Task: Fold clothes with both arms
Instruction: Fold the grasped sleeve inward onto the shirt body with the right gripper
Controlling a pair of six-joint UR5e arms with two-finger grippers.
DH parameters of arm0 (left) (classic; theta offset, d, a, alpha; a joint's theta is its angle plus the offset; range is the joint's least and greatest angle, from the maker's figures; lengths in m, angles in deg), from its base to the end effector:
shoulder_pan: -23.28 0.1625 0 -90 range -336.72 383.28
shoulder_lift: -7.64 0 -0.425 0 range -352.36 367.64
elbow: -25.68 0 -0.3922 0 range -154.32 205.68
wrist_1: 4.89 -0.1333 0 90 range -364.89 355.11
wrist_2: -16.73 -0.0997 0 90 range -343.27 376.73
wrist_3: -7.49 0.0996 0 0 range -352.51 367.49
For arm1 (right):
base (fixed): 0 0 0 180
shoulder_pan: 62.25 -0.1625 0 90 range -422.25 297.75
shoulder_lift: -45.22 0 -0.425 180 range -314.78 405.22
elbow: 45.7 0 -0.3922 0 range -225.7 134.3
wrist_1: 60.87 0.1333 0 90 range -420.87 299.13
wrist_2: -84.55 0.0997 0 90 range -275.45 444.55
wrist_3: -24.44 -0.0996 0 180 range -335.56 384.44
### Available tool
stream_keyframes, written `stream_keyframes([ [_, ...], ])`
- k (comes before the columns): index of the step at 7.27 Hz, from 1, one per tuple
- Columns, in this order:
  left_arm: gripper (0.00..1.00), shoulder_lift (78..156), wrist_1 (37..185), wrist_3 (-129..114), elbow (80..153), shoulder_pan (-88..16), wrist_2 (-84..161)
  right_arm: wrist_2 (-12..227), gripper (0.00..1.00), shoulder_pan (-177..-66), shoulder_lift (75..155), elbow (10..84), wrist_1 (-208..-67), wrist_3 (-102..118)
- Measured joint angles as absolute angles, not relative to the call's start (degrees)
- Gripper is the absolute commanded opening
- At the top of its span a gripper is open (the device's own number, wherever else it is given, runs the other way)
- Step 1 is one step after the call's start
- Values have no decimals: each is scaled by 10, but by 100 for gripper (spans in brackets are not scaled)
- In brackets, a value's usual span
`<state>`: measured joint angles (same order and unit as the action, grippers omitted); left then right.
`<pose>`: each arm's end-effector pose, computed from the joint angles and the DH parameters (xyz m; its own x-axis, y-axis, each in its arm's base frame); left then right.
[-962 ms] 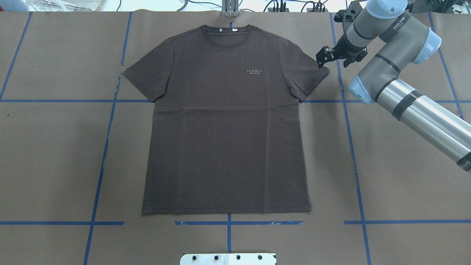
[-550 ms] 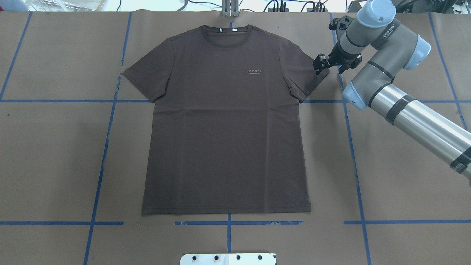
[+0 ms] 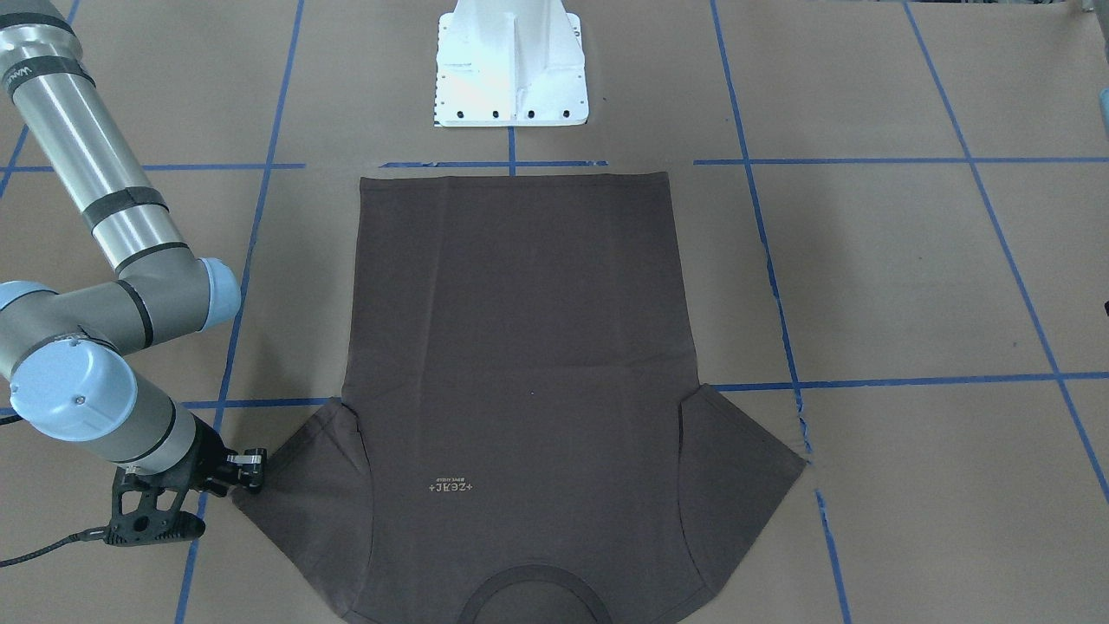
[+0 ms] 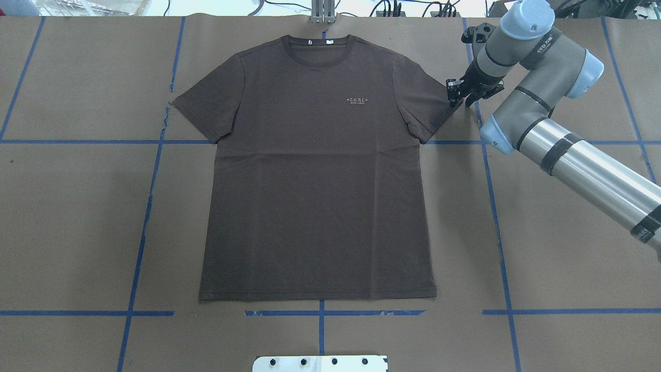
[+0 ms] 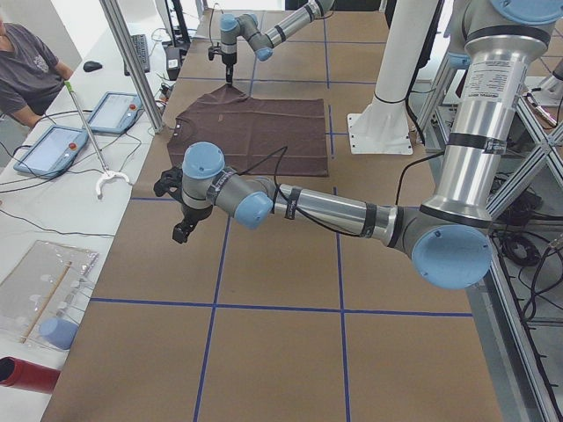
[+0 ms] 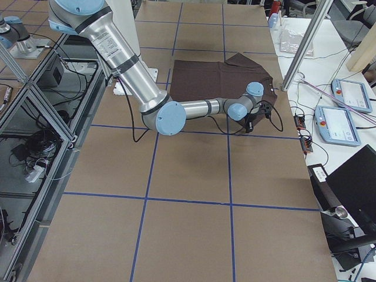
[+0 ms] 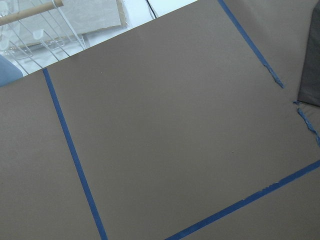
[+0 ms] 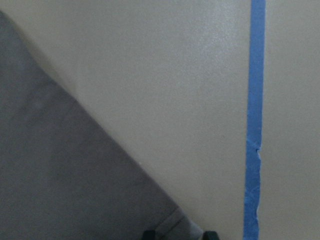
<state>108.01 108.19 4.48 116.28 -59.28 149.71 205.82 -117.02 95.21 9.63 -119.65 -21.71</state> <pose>0.0109 -0.5885 0.5105 0.6807 0.4294 -0.5935 -0.0716 0.8453 0.5295 -0.3917 -0.6961 0.4605 0.6943 -0.0434 0.7184 -0.0539 0.9922 0.1120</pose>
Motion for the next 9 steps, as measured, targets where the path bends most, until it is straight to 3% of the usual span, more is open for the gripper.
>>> stream_keyframes([
  [5, 100, 1092, 1082, 45, 1148, -593, 1497, 2058, 0, -1171, 923, 134, -1196, -217],
  [8, 100, 1094, 1082, 46, 1140, -593, 1497, 2015, 0, -1144, 863, 160, -1197, -216],
  [9, 100, 1094, 1082, 46, 1139, -593, 1497, 1972, 70, -1117, 846, 156, -1197, -217],
])
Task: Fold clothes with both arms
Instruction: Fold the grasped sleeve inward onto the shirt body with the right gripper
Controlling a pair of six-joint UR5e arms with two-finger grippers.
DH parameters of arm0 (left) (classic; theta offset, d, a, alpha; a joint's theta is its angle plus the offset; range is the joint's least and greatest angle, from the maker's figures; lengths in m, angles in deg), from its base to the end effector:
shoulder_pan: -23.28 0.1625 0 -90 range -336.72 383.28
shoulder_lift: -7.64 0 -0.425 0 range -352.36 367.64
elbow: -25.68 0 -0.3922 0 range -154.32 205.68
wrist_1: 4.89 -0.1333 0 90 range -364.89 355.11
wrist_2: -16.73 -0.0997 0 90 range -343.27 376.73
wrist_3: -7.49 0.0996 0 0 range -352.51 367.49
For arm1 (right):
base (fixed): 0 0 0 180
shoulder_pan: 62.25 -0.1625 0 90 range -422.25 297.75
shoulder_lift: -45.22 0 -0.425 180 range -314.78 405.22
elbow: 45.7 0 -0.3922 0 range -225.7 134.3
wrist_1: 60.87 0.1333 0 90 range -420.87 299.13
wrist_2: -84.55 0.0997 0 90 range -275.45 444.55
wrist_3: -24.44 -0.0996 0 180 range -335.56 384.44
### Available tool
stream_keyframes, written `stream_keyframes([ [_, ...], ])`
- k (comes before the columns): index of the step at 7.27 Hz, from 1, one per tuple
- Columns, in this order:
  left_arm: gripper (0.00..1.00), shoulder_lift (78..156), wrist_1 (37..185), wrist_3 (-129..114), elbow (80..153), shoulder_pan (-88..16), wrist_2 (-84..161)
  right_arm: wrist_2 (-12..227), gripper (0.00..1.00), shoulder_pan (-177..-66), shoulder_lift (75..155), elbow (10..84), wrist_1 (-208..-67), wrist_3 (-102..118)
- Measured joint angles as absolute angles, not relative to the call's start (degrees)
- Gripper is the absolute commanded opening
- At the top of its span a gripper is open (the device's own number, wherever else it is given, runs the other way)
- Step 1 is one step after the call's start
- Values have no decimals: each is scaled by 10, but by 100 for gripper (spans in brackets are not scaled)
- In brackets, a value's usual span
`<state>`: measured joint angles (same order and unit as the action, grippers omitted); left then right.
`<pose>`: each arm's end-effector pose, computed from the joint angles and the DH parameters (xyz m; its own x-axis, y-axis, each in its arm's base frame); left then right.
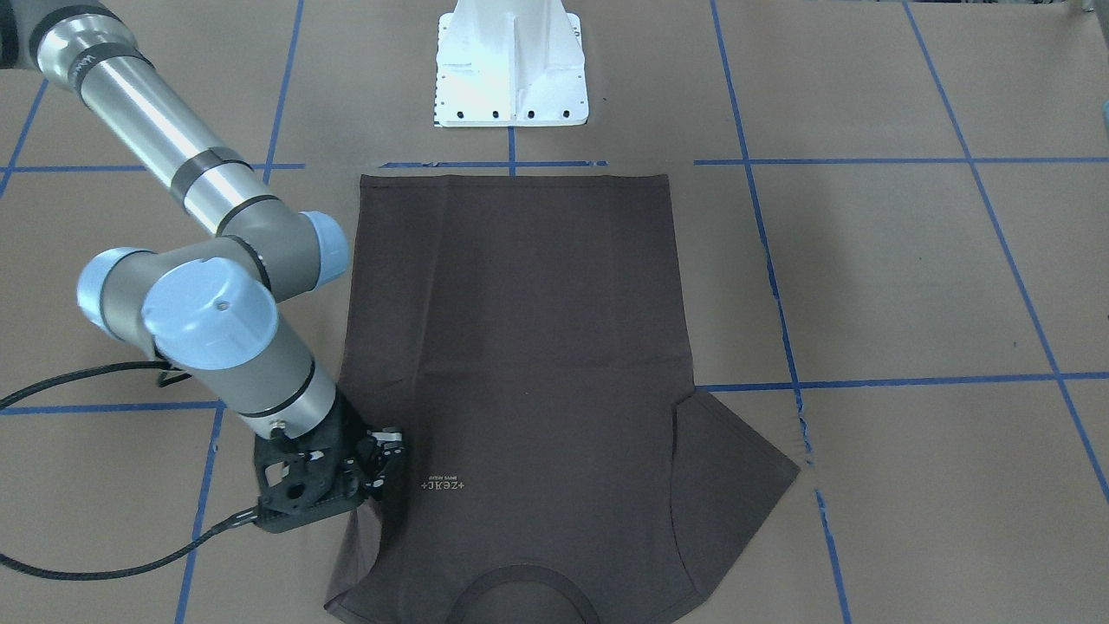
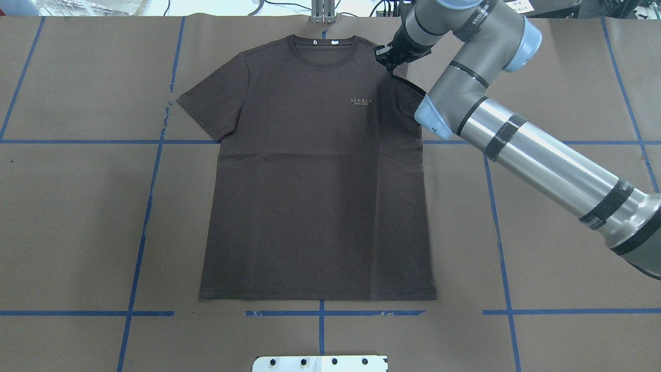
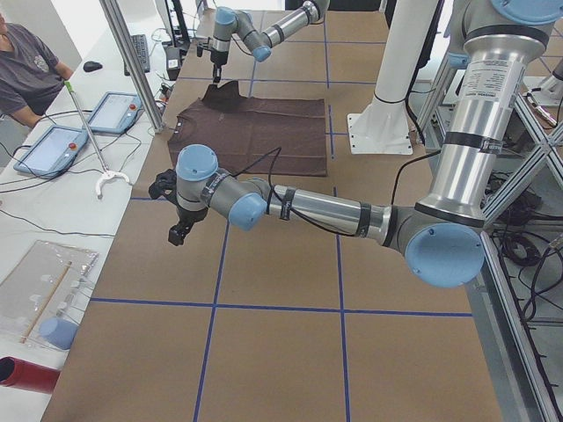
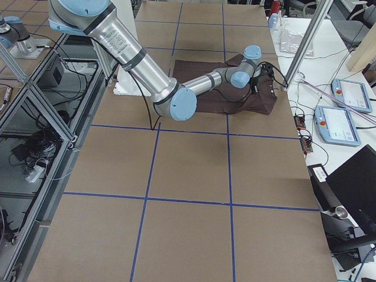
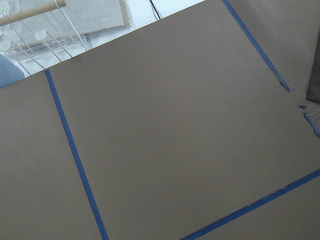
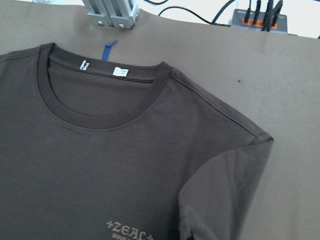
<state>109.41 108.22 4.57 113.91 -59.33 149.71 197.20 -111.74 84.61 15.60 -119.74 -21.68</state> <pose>0.0118 -0.5997 0.5170 0.6822 0.4205 -0.5981 -0.0731 0.8532 0.5164 -0.4642 -0.6895 0.2615 0.6293 -0.2482 0.7364 -0.0910 0.9176 0.3870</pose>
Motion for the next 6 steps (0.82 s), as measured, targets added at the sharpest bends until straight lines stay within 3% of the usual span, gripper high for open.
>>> stream_keyframes([
  [1, 100, 1095, 1082, 45, 1139, -593, 1497, 1941, 100, -1095, 837, 152, -1197, -217],
  [6, 100, 1122, 1096, -25, 1123, -581, 1496, 1930, 100, -1071, 847, 151, -1159, -287],
])
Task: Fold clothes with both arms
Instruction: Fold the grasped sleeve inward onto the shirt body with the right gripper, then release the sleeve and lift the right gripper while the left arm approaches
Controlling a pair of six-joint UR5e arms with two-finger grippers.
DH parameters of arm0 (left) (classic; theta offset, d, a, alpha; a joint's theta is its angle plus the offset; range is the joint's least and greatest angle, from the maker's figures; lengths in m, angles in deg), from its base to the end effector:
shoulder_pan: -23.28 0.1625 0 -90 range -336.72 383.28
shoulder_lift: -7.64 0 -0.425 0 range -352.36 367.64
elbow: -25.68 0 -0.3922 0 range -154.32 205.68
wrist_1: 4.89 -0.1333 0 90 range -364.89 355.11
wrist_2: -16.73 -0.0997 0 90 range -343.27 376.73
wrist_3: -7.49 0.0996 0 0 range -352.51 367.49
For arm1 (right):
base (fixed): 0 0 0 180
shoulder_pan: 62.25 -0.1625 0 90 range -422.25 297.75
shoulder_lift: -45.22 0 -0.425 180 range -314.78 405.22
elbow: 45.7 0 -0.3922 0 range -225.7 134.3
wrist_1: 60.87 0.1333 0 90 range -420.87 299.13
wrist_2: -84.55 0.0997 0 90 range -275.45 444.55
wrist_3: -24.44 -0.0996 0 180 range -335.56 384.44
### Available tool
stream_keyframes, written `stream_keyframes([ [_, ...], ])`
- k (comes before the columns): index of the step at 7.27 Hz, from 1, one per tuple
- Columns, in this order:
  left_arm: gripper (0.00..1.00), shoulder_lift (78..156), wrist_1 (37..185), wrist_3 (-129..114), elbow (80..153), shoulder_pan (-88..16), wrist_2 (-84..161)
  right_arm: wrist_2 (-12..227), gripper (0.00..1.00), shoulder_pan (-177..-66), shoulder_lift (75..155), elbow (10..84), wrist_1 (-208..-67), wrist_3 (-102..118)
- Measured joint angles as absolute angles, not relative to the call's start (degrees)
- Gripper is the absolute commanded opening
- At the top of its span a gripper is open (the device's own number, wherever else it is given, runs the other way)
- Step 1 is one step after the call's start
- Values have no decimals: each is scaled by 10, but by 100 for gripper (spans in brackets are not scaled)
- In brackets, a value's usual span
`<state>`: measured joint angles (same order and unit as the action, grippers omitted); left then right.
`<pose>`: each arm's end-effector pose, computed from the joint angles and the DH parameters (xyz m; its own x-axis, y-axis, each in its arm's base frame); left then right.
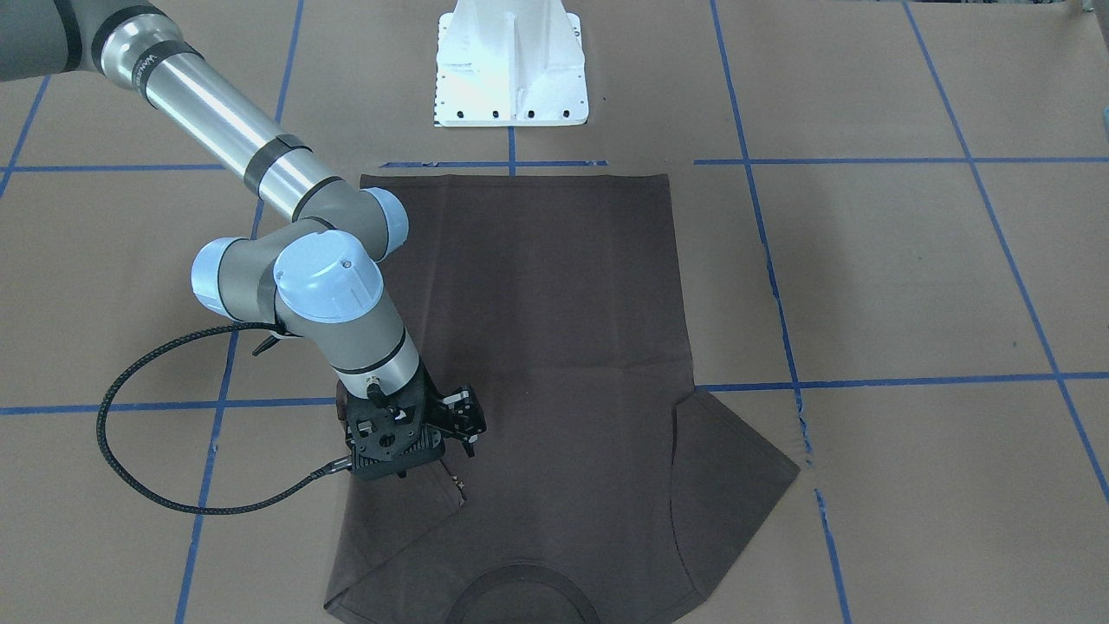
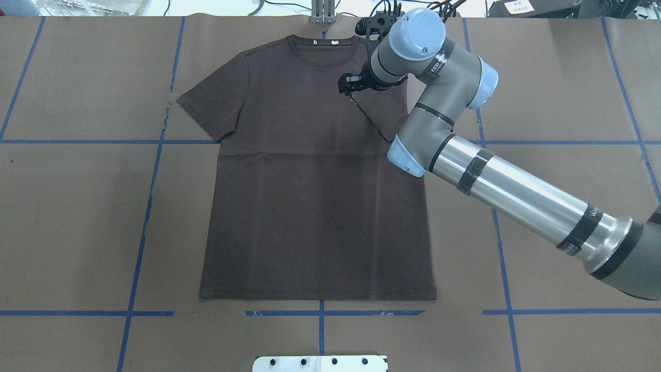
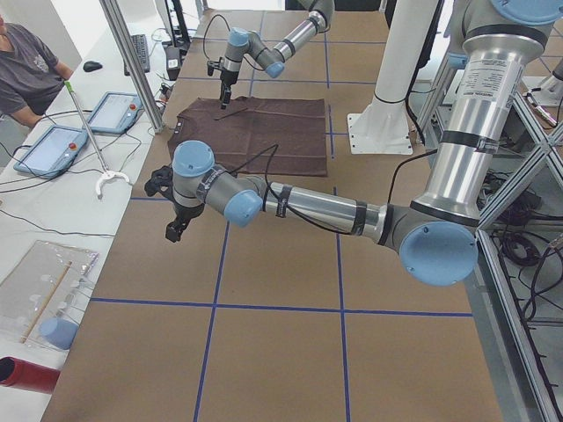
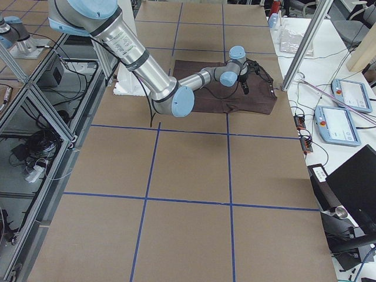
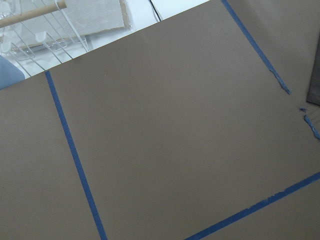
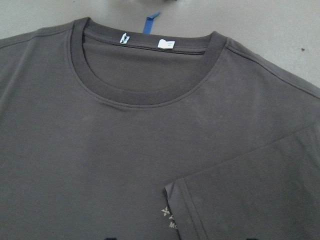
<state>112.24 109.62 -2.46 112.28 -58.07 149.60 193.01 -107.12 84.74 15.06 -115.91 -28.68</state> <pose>0.0278 -0.6183 0.4987 0.6759 0.3565 -0.6450 -0.0054 0.8776 0.4795 -0.5146 -0.6558 0.2606 0.6051 -0.2009 0.7704 -0.1495 0.9217 0.3578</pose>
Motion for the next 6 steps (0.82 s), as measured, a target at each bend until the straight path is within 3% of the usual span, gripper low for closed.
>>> stream_keyframes([
  [3, 100, 1158, 1237, -283, 1095, -460, 1426, 2056, 100, -1134, 902, 232, -1231, -289],
  [6, 100, 1257, 1347, -457, 988, -339, 1277, 2145, 100, -1192, 984, 323, -1284, -196],
])
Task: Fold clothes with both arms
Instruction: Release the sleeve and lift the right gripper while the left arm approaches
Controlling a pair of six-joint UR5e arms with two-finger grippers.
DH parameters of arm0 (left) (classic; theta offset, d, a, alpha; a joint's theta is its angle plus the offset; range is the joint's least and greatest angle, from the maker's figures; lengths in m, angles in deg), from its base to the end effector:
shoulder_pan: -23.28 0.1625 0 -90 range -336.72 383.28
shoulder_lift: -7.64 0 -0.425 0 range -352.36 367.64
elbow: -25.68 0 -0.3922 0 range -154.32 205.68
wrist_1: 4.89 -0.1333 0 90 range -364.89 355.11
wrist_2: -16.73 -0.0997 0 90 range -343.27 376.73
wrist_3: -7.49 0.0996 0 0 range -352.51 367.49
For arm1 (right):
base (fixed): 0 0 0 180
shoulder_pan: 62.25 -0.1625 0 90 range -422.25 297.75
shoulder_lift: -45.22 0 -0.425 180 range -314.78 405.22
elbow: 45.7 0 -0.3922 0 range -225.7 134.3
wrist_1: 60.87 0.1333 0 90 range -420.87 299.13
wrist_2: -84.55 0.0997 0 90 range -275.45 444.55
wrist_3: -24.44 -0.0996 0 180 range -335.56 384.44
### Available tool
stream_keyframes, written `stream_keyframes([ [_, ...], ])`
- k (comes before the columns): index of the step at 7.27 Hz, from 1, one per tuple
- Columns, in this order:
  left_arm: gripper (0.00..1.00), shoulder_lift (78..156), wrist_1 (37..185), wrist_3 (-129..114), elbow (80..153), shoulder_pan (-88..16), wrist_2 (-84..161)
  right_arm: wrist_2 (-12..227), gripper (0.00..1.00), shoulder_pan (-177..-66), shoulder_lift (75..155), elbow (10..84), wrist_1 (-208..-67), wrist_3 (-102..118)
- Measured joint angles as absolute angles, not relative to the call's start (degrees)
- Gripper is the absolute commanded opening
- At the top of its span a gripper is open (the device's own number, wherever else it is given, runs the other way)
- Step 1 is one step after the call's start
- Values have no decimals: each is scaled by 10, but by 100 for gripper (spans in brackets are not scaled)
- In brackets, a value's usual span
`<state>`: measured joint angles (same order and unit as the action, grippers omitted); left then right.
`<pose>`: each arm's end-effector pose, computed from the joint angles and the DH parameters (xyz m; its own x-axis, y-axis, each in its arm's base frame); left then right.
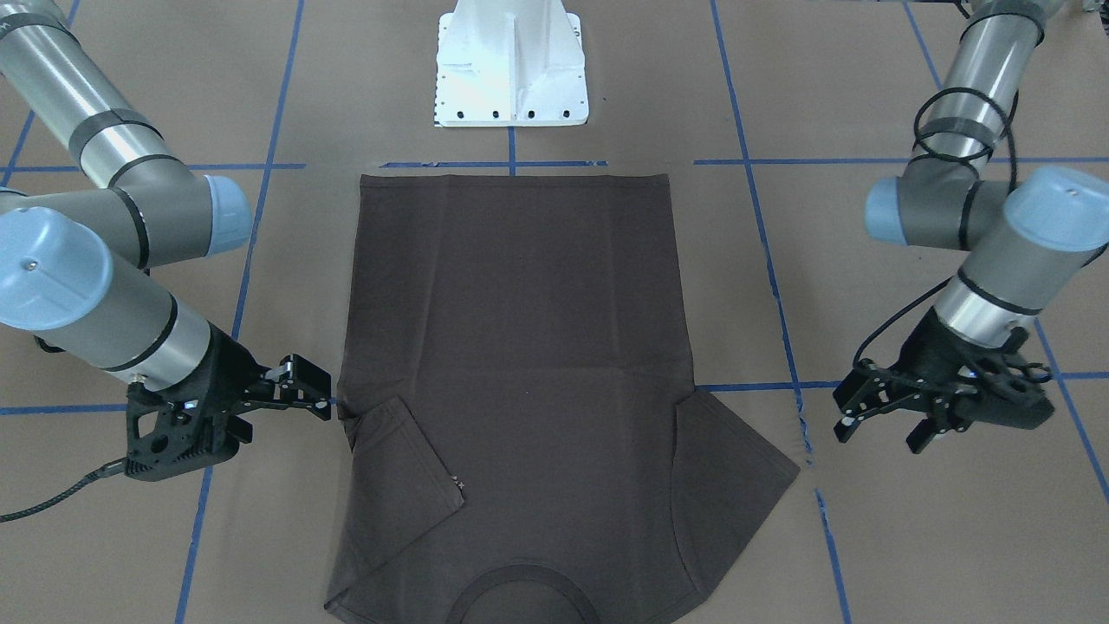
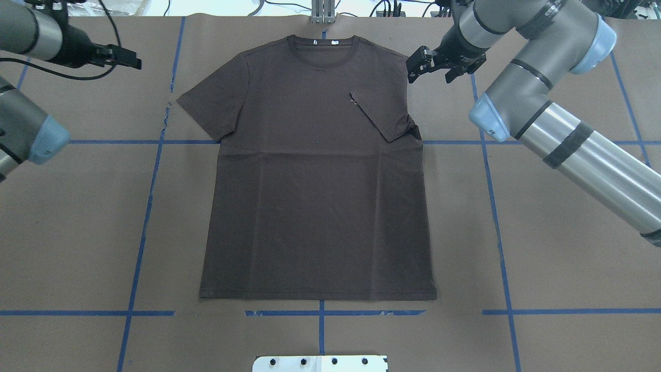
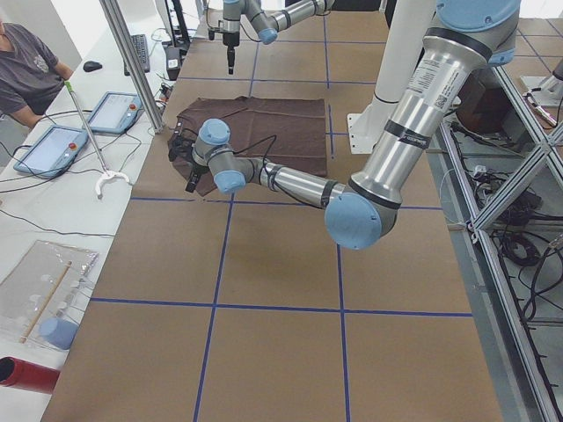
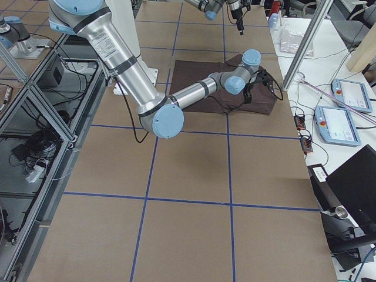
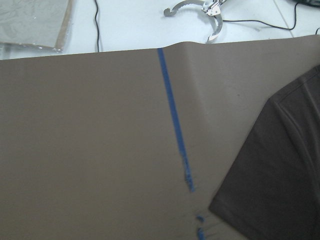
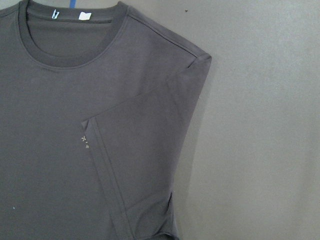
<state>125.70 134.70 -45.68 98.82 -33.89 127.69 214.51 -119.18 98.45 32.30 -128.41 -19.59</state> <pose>0.3053 -0.6533 0.4197 0.5807 0.1325 -0.8033 0.3340 0.8610 0.3835 -0.3426 -0.6532 0.3173 0.5344 -0.1893 0.8238 -0.0012 0.9744 0.2247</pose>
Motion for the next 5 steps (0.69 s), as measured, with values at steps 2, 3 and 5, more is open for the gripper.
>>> stream_keyframes([
  [2, 100, 1286, 1376, -522, 927, -283, 1186, 2139, 100, -1187, 993, 334, -1288, -186],
  [3, 99, 1290, 1378, -544, 913, -266, 1159, 2129, 100, -1177, 991, 332, -1289, -187],
  [5, 99, 1294, 1376, -557, 897, -248, 1133, 2120, 100, -1169, 989, 329, -1290, -189],
])
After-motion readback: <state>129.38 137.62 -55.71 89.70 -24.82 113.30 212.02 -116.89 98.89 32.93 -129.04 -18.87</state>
